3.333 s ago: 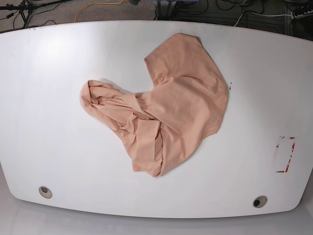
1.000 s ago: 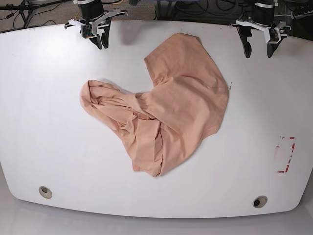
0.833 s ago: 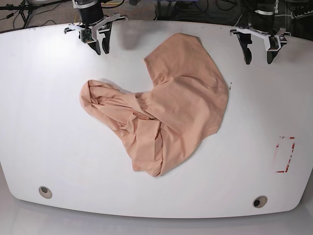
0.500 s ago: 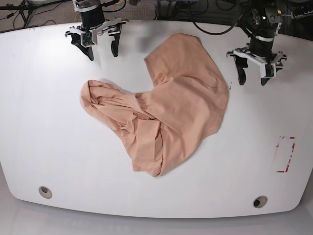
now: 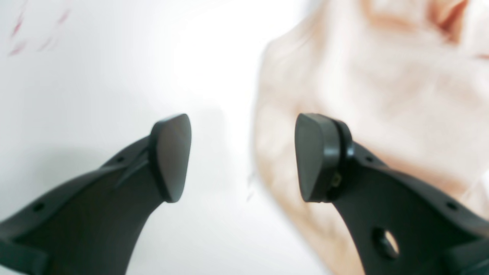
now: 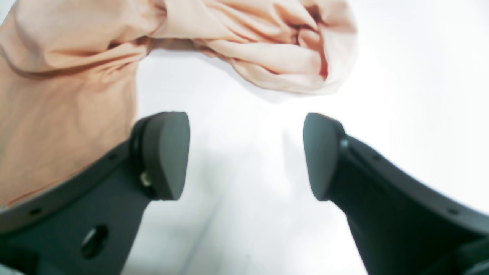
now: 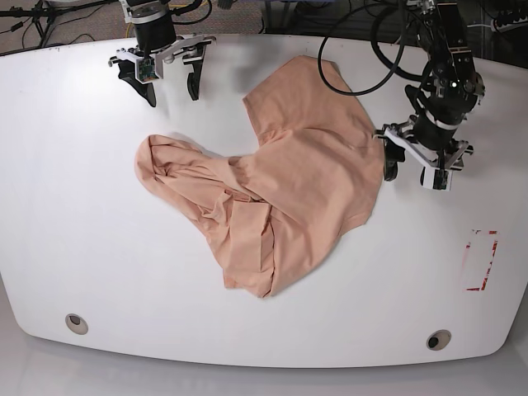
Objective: Fold the T-shirt properly
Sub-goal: 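Lower both grippers toward the peach T-shirt, left gripper toward its edge, then grasp the T-shirt edge with the left gripper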
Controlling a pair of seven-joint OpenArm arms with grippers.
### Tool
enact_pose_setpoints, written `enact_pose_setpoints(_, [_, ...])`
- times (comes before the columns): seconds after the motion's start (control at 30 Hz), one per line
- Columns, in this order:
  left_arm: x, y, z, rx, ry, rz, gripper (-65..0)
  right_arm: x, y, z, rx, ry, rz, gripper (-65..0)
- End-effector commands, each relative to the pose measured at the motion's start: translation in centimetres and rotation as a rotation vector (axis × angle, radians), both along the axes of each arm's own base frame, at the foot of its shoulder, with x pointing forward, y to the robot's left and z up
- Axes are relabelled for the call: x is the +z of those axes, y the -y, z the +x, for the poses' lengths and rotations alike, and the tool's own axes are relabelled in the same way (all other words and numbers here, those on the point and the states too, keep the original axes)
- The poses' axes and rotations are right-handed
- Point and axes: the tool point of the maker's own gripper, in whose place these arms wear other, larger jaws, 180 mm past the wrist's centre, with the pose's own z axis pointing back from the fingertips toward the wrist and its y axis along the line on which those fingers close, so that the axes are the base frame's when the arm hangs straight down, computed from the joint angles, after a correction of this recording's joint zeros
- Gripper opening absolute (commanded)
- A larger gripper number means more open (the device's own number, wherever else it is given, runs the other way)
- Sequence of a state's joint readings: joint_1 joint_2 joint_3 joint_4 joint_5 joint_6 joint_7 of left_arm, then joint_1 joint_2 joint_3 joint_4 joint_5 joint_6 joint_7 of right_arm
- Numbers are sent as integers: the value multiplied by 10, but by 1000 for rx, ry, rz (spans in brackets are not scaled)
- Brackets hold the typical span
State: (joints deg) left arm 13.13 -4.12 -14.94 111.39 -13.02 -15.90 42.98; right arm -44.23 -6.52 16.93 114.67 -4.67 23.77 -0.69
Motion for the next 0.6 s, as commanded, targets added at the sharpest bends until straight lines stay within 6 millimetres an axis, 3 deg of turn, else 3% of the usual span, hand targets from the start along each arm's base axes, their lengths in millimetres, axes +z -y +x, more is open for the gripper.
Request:
enact_pose_setpoints(0.0, [5,-1,10,13,10,-8,-254,12,1,5,-4,48,1,-205])
enact_pose_setpoints(0.57, [-32,-9,60,39,-93,-80,-254,12,2,6,0,51,-2,-205])
